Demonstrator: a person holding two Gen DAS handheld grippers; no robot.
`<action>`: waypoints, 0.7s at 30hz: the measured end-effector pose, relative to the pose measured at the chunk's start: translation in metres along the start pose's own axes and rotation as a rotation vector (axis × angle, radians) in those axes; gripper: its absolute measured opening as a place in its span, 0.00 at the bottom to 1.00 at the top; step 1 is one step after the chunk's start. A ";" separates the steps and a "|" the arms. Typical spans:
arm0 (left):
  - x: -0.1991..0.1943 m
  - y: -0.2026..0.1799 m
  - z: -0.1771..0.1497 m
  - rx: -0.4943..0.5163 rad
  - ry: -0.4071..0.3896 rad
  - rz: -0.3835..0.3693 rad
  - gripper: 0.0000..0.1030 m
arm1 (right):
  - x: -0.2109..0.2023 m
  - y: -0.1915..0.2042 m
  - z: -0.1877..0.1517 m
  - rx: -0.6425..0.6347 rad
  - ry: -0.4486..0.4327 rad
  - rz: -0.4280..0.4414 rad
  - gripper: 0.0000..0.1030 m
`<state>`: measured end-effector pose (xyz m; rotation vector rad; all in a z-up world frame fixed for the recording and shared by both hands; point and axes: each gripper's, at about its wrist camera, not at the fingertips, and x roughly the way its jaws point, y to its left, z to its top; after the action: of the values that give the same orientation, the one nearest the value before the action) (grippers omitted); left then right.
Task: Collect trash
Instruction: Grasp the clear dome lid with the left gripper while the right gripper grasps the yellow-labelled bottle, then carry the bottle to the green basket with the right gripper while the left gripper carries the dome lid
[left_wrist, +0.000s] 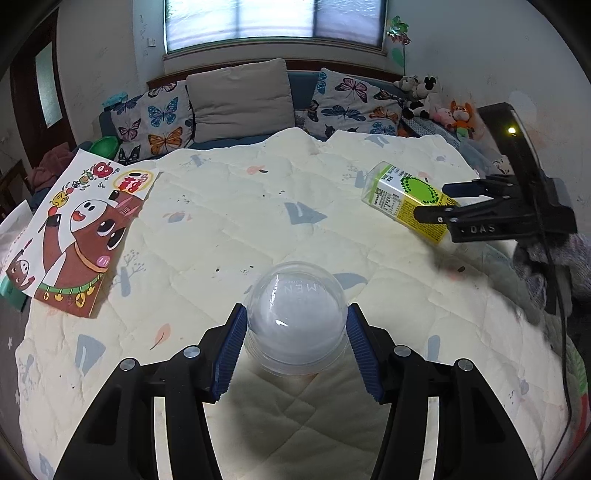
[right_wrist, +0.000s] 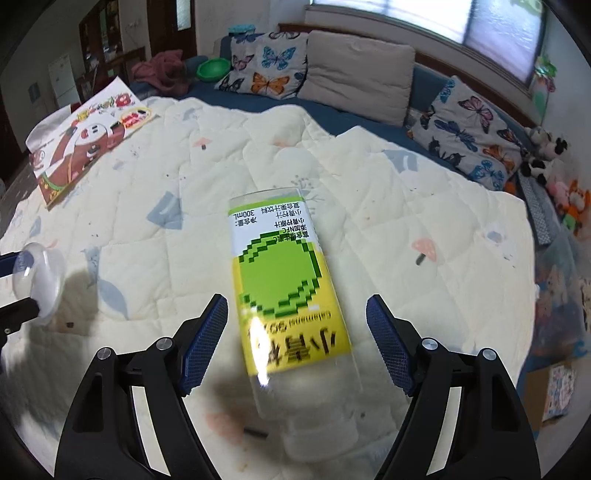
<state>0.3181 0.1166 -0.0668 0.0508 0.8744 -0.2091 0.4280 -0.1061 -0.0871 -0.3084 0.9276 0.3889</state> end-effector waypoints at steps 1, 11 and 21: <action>-0.001 0.001 -0.002 -0.002 0.001 -0.003 0.52 | 0.004 -0.001 0.001 -0.008 0.008 -0.008 0.74; -0.004 0.005 -0.010 -0.026 0.006 -0.010 0.52 | 0.016 0.010 0.006 -0.019 0.041 0.032 0.58; -0.031 -0.001 -0.014 -0.031 -0.028 -0.017 0.52 | -0.050 0.015 -0.014 0.059 -0.048 0.042 0.56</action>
<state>0.2878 0.1227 -0.0524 0.0112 0.8507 -0.2120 0.3846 -0.1081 -0.0554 -0.2248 0.8983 0.4051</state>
